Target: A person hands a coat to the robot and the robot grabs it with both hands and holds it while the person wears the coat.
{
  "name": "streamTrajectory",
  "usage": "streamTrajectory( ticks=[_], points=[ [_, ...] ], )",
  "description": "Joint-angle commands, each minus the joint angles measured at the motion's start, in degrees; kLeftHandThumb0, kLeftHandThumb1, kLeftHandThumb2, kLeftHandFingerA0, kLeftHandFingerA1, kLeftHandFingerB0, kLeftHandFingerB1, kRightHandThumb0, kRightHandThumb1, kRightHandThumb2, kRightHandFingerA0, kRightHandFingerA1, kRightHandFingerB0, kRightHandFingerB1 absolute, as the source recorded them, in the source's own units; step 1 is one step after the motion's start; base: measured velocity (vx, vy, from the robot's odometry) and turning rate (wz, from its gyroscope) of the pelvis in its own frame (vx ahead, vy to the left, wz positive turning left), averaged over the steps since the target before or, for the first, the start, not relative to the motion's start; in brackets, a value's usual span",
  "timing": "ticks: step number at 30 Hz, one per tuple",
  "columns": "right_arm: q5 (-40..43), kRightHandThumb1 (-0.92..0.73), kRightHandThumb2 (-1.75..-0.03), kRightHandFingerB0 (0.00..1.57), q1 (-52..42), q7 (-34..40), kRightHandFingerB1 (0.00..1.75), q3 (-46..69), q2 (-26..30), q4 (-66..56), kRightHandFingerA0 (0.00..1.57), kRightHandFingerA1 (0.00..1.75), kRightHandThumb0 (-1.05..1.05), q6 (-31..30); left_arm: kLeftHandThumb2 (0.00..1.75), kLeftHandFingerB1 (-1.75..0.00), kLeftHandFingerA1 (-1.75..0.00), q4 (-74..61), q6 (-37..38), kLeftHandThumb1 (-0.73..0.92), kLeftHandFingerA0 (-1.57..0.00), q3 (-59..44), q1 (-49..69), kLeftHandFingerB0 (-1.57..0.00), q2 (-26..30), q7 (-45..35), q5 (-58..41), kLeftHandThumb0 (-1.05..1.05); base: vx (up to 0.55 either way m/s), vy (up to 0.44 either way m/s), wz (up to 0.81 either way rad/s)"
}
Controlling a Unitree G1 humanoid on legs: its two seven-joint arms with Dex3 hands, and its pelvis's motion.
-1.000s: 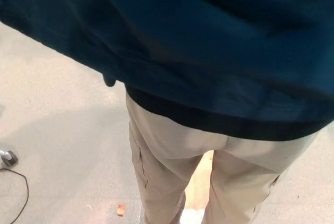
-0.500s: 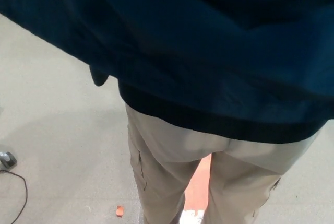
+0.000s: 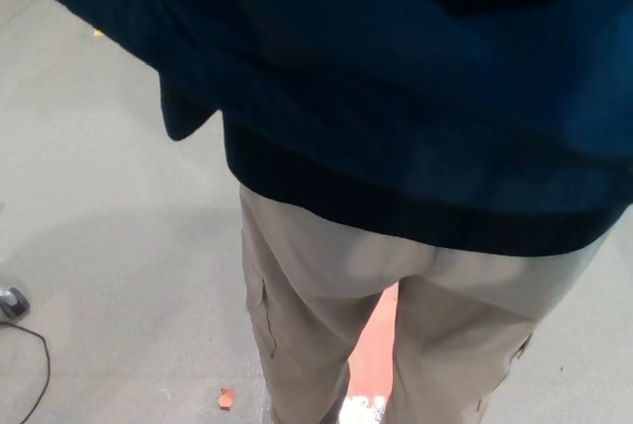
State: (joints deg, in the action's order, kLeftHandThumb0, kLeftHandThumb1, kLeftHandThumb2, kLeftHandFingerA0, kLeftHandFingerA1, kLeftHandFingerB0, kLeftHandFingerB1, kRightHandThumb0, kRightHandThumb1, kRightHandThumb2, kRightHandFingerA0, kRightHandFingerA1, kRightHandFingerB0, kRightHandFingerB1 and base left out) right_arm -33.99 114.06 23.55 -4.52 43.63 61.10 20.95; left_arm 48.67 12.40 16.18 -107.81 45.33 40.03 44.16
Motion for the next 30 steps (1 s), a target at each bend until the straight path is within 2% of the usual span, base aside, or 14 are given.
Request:
streamTrajectory(
  ticks=[1, 4, 5, 6, 7, 8, 12, 17, 20, 21, 22, 23, 24, 30],
  points=[
    [10.0, -0.80, -1.11, 0.00, -23.0, 1.7, 0.05, 9.6, 0.0, -30.9, 0.00, 0.04, -0.94, 8.2, 1.03, -0.16, -0.14, -30.8, -6.7, 0.78, 0.00, -9.0, 24.3, -0.03, 1.0, 0.9, 0.6, -0.74, 0.00, 0.000, 0.00],
    [10.0, -0.76, -1.12, 0.00, -31.9, 1.8, 0.14, 12.4, -1.5, -41.4, 0.00, 0.15, -0.82, 7.0, 1.04, -0.19, -0.14, -40.1, -8.3, 0.78, 0.00, -12.1, 32.9, -0.04, -0.2, 0.2, 1.6, -0.74, 0.00, 0.000, 0.00],
    [9.9, -0.70, -0.94, 0.00, -35.4, 2.4, 0.15, 13.3, -2.7, -45.4, 0.00, 0.15, -0.77, 7.1, 1.05, -0.21, -0.16, -43.4, -9.0, 0.78, 0.00, -13.1, 36.1, -0.04, -1.0, 0.0, 2.1, -0.72, 0.00, 0.000, 0.00],
    [9.9, -0.70, -0.94, 0.00, -37.4, 2.8, 0.15, 13.8, -3.4, -47.7, 0.00, 0.15, -0.77, 7.5, 1.05, -0.21, -0.16, -45.4, -9.6, 0.78, 0.00, -13.6, 37.8, -0.04, -1.6, 0.0, 2.6, -0.72, 0.00, 0.000, 0.00],
    [9.5, -0.76, -1.12, 0.00, -41.0, 3.2, 0.17, 14.6, -4.8, -52.0, 0.00, 0.19, -0.79, 6.8, 1.06, -0.23, -0.18, -48.3, -10.4, 0.77, 0.00, -14.3, 40.7, -0.05, -2.7, 0.1, 3.4, -0.71, 0.00, 0.000, 0.00],
    [8.8, -0.76, -1.11, 0.00, -44.1, 3.8, 0.16, 14.9, -6.2, -55.6, 0.00, 0.18, -0.79, 6.8, 0.70, -0.21, -0.18, -50.5, -10.3, 0.92, -0.03, -14.6, 43.3, -0.08, -3.6, 0.9, 3.9, -0.62, 0.00, 0.000, 0.00],
    [5.9, -0.77, -1.11, 0.00, -55.4, 5.6, 0.13, 15.0, -11.8, -68.3, 0.00, 0.17, -0.83, 6.2, 0.70, -0.21, -0.22, -59.9, -10.3, 0.91, -0.05, -15.1, 54.2, -0.08, -7.8, 2.9, 6.4, -0.63, 0.00, 0.000, 0.00],
    [4.7, -0.67, -1.05, 0.00, -62.8, 6.4, 0.21, 12.7, -14.5, -74.2, 0.00, 0.22, -0.74, 9.6, 0.70, -0.23, -0.22, -67.9, -7.2, 0.85, -0.08, -15.1, 65.4, -0.11, -11.4, 4.4, 6.0, -0.56, 0.00, 0.000, 0.00],
    [-1.8, -0.75, -1.07, 0.00, -69.6, 9.6, 0.16, 11.2, -15.9, -76.1, 0.00, 0.15, -0.82, 10.2, 0.70, -0.24, -0.19, -71.6, -8.5, 0.86, -0.09, -13.5, 73.2, -0.12, -14.5, 6.1, 9.7, -0.56, 0.00, 0.000, 0.00],
    [-2.0, -0.92, -0.68, 0.00, -72.1, 9.1, 0.15, 10.6, -16.1, -76.3, 0.00, 0.14, -0.70, 10.5, 0.70, -0.24, -0.19, -71.6, -8.8, 0.85, -0.07, -13.0, 74.9, -0.12, -14.9, 6.3, 10.5, -0.55, 0.00, 0.000, 0.00],
    [-3.1, -0.82, -1.10, 0.00, -74.0, 9.8, 0.13, 10.1, -16.5, -76.5, 0.00, 0.14, -0.80, 10.5, 0.69, -0.23, -0.20, -72.0, -8.7, 0.86, -0.04, -12.8, 76.8, -0.10, -15.4, 5.8, 10.4, -0.57, 0.00, 0.000, 0.00],
    [-3.9, -0.82, -1.10, 0.00, -74.6, 10.4, 0.13, 9.9, -16.8, -76.5, 0.00, 0.14, -0.80, 10.5, 0.69, -0.23, -0.20, -72.3, -8.5, 0.86, -0.04, -12.7, 77.6, -0.10, -15.7, 5.4, 10.0, -0.57, 0.00, 0.000, 0.00],
    [-6.5, -0.79, -1.09, 0.00, -79.1, 13.0, 0.16, 8.0, -19.7, -77.1, 0.00, 0.15, -0.78, 9.1, 0.98, -0.27, -0.24, -72.6, -7.9, 0.68, 0.00, -11.9, 82.2, -0.05, -16.5, 5.2, 9.4, -0.63, 0.00, 0.000, 0.00],
    [-8.3, -0.79, -1.09, 0.00, -91.6, 16.2, 0.15, 1.2, -27.8, -77.7, 0.00, 0.15, -0.78, 7.0, 0.97, -0.18, -0.16, -72.3, -6.0, 0.69, 0.00, -10.3, 93.1, -0.03, -18.3, 6.5, 9.8, -0.72, 0.00, 0.000, 0.00]
  ],
)
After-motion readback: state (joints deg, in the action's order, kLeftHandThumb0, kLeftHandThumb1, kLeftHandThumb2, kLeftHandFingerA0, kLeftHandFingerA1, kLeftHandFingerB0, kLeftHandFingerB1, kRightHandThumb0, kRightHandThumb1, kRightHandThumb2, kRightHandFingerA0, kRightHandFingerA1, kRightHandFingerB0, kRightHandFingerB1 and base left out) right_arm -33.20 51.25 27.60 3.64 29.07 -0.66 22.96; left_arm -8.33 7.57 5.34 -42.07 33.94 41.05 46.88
